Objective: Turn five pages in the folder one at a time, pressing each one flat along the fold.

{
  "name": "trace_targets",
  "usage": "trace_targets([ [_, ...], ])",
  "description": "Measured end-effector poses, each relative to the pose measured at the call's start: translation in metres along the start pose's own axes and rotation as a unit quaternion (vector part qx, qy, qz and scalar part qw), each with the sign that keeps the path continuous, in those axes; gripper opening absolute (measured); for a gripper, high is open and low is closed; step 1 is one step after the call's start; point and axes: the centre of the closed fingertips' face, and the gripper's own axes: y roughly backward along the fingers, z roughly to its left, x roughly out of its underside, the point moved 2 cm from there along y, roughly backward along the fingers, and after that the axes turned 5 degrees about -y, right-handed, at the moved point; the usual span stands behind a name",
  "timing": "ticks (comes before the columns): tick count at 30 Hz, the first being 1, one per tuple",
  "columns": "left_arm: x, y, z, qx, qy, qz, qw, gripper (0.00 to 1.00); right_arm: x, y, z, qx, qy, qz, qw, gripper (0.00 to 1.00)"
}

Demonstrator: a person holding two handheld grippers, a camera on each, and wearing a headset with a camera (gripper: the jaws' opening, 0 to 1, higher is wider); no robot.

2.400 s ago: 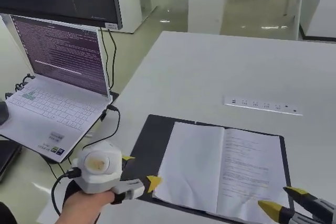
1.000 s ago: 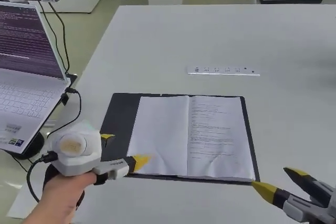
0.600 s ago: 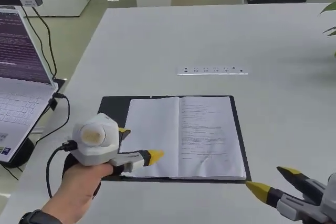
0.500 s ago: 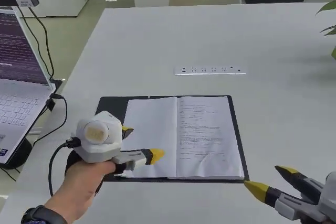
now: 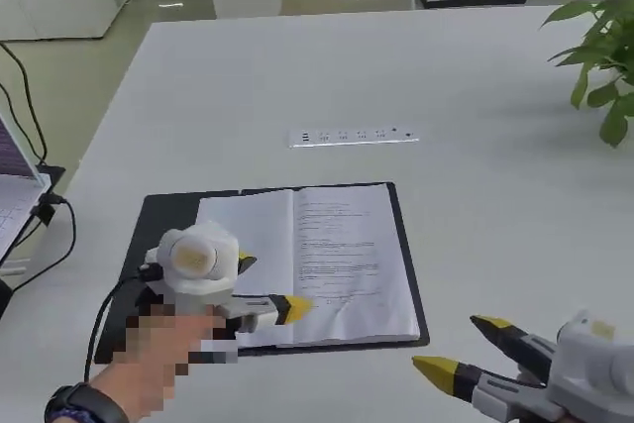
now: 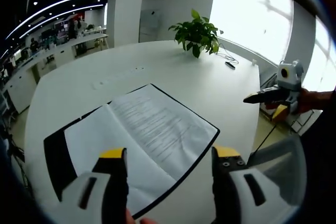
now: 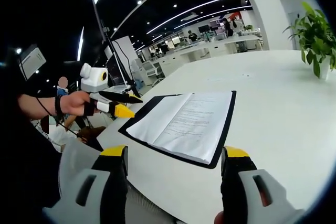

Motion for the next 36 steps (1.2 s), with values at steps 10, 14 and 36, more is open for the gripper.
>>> trace_targets([
  [10,-0.008,-0.037,-0.027,0.026,-0.027,0.019,0.9991,0.63,0.003,0.007,-0.002,-0.006,0.008,0.012,0.9999,0.72],
  [14,-0.011,-0.051,-0.036,0.037,-0.038,0.024,0.9983,0.63,0.002,0.01,-0.005,-0.004,0.012,0.013,0.9998,0.72],
  [36,0.006,-0.134,-0.064,0.057,-0.075,0.062,0.9937,0.62,0.009,0.004,-0.007,0.0,0.031,0.046,0.9985,0.72],
])
